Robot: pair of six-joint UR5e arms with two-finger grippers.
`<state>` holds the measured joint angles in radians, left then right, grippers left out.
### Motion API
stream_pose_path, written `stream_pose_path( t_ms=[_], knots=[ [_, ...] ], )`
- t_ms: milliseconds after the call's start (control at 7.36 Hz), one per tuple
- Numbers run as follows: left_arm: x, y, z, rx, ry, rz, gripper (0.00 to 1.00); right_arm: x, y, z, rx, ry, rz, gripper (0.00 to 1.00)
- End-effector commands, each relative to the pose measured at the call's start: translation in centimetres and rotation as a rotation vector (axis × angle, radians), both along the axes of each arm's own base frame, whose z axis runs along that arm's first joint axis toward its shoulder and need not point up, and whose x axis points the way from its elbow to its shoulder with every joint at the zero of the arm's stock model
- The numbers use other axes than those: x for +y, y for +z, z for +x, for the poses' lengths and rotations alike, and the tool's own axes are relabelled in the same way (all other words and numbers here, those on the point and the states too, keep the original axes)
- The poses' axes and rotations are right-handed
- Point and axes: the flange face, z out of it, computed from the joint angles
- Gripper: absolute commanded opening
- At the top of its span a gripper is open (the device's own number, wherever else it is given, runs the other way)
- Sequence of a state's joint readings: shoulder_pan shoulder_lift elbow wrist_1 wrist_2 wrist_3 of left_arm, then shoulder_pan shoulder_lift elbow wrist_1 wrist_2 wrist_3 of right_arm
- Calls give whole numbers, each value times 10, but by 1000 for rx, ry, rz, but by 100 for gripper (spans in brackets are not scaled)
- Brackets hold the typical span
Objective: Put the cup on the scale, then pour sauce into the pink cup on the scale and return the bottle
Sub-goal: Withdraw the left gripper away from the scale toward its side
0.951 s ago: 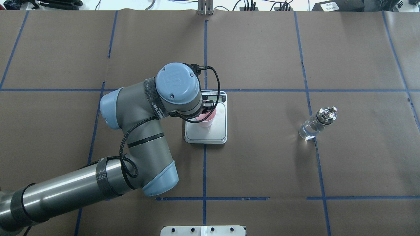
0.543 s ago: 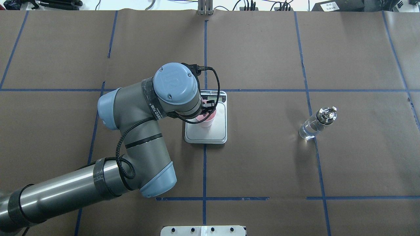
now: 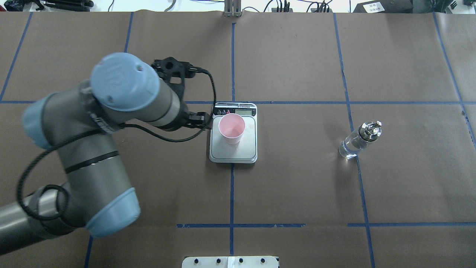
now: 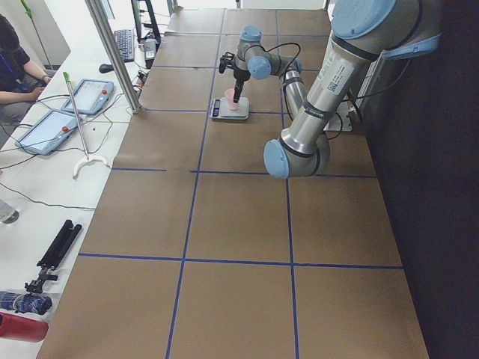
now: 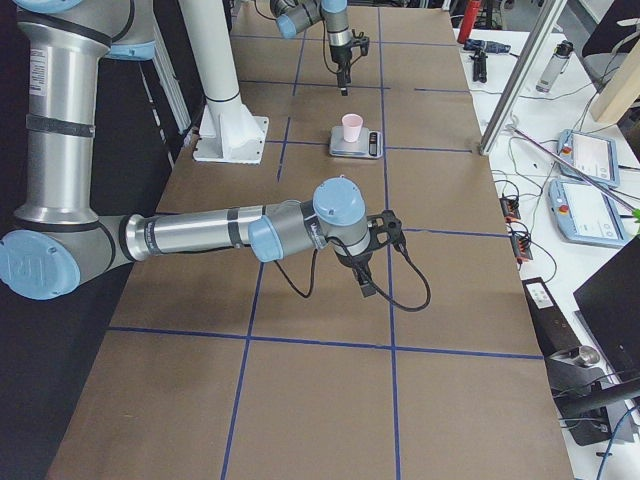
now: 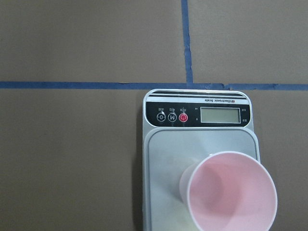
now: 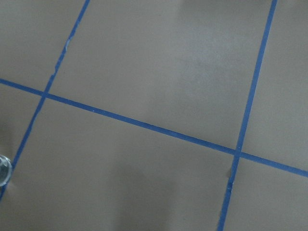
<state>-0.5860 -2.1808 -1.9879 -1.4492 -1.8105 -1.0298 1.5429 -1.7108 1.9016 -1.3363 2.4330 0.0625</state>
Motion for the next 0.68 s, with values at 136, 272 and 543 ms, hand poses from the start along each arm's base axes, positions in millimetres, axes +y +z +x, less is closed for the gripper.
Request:
stream_pose_path(
  t_ms=[136, 272, 543],
  knots=[
    [-30, 84, -143, -159, 120, 201, 100, 30, -65, -32, -149, 127, -50, 100],
    [-53, 123, -203, -233, 183, 265, 100, 38, -81, -60, -225, 148, -69, 100],
    [-83, 200, -332, -383, 266, 356, 100, 74, -122, -99, -316, 191, -118, 100]
  ],
)
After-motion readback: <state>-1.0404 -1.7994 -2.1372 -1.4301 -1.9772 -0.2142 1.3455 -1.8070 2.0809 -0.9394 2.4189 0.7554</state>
